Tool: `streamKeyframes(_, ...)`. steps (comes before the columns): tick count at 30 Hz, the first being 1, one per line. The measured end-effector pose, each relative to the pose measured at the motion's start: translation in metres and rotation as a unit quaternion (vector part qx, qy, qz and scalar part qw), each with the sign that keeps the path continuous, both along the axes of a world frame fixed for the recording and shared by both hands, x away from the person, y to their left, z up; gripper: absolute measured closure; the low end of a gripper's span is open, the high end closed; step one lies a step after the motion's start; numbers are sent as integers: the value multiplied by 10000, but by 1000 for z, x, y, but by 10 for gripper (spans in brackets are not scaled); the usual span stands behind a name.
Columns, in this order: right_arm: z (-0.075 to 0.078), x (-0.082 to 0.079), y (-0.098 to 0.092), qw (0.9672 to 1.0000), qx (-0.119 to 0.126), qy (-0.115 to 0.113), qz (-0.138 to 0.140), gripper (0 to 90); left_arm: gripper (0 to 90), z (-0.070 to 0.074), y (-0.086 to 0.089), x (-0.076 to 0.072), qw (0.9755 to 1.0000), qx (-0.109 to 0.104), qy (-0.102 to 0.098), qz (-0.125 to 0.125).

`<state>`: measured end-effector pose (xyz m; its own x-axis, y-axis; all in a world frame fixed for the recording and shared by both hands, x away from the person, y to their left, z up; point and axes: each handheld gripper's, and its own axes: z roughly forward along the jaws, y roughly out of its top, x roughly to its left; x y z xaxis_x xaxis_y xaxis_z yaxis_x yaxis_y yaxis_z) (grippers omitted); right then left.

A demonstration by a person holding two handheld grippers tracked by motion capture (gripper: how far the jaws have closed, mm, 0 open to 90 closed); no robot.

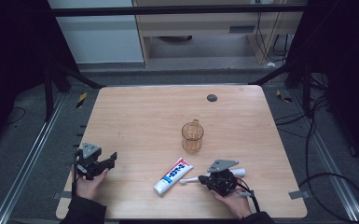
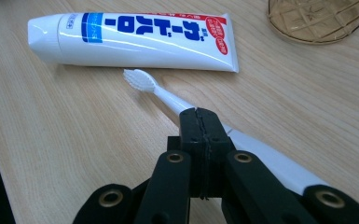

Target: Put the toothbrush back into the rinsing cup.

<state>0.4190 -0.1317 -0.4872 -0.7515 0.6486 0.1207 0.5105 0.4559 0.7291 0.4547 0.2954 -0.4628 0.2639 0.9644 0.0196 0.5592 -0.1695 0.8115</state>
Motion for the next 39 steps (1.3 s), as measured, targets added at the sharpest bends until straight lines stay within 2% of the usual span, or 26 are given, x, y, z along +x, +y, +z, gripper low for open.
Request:
streamKeyframes(6, -3, 2, 1, 9999, -146, 1, -75, 900, 340, 0, 0, 0, 10000, 0, 0, 0)
streamKeyframes(27, -6, 8, -2, 9996, -205, 9, -191, 900, 341, 0, 0, 0, 10000, 2, 6, -2)
streamKeyframes(39, -6, 12, -8, 9992, -215, 4, -348, 900, 340, -1, 0, 1, 10000, 2, 11, -9)
